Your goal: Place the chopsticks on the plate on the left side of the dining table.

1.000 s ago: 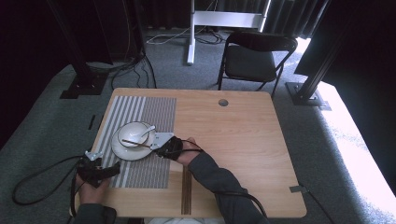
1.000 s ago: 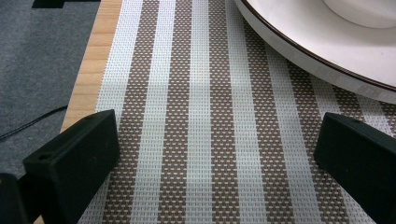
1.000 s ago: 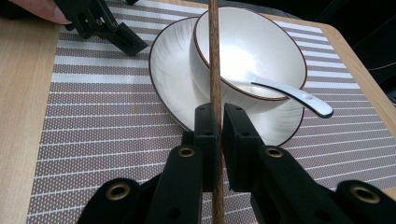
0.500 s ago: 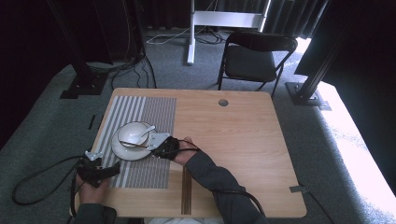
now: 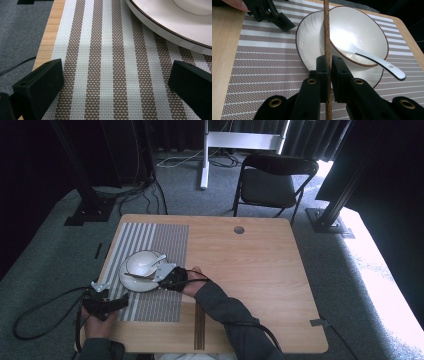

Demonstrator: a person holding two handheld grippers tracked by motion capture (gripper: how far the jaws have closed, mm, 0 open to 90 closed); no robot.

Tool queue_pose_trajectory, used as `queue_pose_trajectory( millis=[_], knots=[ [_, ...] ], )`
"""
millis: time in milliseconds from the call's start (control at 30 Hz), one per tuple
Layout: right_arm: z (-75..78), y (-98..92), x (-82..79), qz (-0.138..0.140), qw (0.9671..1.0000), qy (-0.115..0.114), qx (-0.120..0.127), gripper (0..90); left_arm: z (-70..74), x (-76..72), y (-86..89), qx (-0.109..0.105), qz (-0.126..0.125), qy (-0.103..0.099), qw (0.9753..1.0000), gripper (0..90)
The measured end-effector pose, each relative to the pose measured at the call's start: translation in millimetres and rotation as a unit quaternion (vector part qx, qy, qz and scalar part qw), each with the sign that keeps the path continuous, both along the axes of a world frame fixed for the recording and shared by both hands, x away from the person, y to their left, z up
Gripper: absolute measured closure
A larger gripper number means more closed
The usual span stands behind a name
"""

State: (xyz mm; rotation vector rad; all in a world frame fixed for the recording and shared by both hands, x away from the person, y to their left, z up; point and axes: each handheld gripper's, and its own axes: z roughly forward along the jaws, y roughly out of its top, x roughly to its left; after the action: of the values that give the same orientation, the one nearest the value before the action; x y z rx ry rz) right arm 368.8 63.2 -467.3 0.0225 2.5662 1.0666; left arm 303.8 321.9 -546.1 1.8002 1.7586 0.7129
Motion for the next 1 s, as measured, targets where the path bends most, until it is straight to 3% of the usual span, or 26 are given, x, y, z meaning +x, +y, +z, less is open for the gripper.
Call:
queue_pose_trajectory(
  millis=[1000],
  knots=[
    [-12.0, 15.6, 3.8, 0.013, 0.9996, -0.004, -0.024, 84.6, 0.0, 0.0, 0.0, 0.0, 0.0, 0.0, 1.0, 0.3]
  ],
)
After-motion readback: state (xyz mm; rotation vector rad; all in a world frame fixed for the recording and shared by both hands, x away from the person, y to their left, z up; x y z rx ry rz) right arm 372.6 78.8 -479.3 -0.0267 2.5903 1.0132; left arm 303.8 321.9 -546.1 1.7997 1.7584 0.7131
